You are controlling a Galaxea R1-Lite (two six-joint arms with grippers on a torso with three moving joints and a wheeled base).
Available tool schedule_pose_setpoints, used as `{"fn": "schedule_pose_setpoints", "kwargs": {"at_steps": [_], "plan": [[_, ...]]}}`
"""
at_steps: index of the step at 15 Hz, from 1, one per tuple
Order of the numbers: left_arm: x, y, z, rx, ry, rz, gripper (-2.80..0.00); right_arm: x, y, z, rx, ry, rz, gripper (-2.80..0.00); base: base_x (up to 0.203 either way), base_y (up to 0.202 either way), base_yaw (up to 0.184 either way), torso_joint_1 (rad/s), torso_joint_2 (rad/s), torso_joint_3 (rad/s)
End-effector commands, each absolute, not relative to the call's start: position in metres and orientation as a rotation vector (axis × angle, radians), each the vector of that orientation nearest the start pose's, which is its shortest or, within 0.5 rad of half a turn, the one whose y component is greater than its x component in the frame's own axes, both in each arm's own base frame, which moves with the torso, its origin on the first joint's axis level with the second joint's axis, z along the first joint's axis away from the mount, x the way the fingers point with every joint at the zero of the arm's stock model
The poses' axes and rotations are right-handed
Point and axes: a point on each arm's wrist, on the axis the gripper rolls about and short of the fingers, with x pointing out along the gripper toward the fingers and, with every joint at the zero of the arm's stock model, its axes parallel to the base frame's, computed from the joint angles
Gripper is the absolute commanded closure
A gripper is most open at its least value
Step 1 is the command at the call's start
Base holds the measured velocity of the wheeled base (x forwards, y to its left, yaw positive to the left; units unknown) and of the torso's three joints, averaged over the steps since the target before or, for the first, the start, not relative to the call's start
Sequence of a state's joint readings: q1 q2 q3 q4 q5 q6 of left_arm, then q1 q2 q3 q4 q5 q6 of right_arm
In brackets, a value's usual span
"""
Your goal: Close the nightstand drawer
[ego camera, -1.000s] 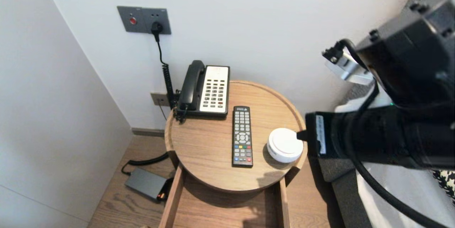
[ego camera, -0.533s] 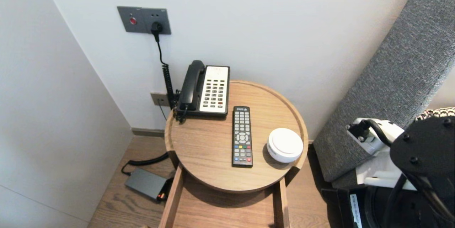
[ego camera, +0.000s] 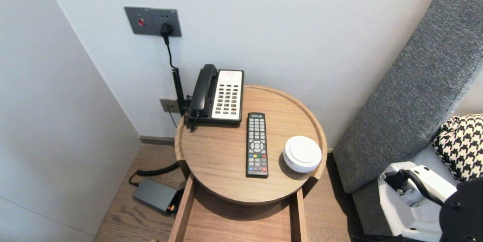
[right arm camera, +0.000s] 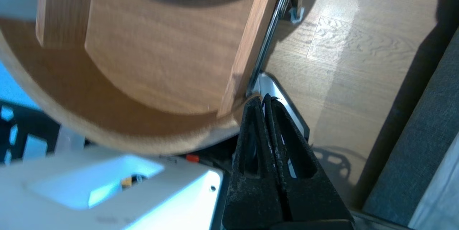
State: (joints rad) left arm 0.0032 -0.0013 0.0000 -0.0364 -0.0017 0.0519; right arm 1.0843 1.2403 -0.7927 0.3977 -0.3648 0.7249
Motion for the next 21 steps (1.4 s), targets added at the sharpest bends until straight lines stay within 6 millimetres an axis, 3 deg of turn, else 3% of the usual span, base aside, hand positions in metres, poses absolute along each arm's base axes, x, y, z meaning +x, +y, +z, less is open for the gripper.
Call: {"fn": "schedule_pose_setpoints", "kwargs": {"at_steps": [1,3,21], "plan": [[-0.022,0.0,0.076,0.052,-0.026,0.002,0.0,0.074,0.132,0.192,0.076,0.856,0.417,0.0,0.0,0.0,0.0,0.0,0.0,0.0],[-0.022,0.0,0.076,0.052,-0.026,0.002,0.0,0.071,0.13,0.181,0.053,0.883,0.419,0.0,0.0,0.0,0.0,0.0,0.0,0.0],[-0.022,0.0,0.076,0.052,-0.026,0.002,0.0,0.066,0.123,0.148,0.05,0.939,0.491,0.0,0.0,0.0,0.0,0.0,0.0,0.0]]}}
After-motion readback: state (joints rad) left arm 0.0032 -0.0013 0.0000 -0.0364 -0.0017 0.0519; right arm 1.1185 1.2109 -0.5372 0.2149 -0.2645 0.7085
